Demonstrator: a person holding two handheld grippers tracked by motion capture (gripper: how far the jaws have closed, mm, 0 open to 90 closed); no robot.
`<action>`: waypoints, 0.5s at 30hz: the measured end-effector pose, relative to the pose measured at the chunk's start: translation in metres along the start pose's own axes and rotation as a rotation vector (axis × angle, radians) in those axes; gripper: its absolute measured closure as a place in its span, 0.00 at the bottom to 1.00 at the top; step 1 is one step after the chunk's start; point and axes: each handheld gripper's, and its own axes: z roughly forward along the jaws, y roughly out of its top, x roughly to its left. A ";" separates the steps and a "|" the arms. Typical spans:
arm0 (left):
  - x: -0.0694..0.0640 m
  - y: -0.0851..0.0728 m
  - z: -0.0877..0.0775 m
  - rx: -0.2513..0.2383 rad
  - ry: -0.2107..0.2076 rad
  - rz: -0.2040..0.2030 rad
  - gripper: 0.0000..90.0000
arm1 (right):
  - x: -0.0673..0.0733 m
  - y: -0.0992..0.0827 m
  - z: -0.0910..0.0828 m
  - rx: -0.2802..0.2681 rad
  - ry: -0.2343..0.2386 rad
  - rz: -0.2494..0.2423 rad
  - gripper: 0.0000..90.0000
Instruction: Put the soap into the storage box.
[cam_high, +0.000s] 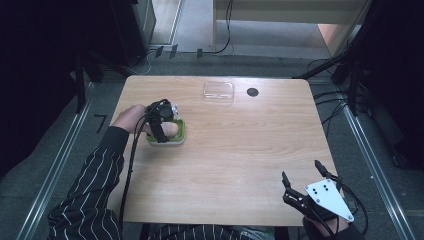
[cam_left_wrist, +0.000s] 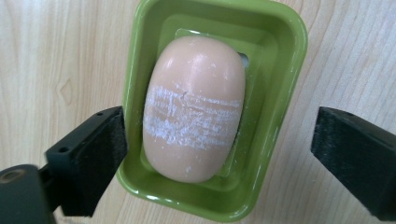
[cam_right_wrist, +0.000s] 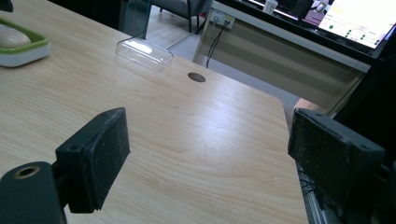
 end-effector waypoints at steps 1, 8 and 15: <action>-0.001 0.000 -0.001 0.004 0.003 -0.001 0.03 | 0.000 0.000 0.000 -0.002 -0.001 -0.001 0.15; -0.014 0.000 -0.005 0.020 0.011 -0.019 0.00 | 0.000 0.000 0.000 -0.002 -0.001 -0.002 0.15; -0.027 0.003 -0.012 0.005 0.008 -0.061 0.00 | 0.000 -0.001 -0.001 -0.001 -0.005 0.006 0.15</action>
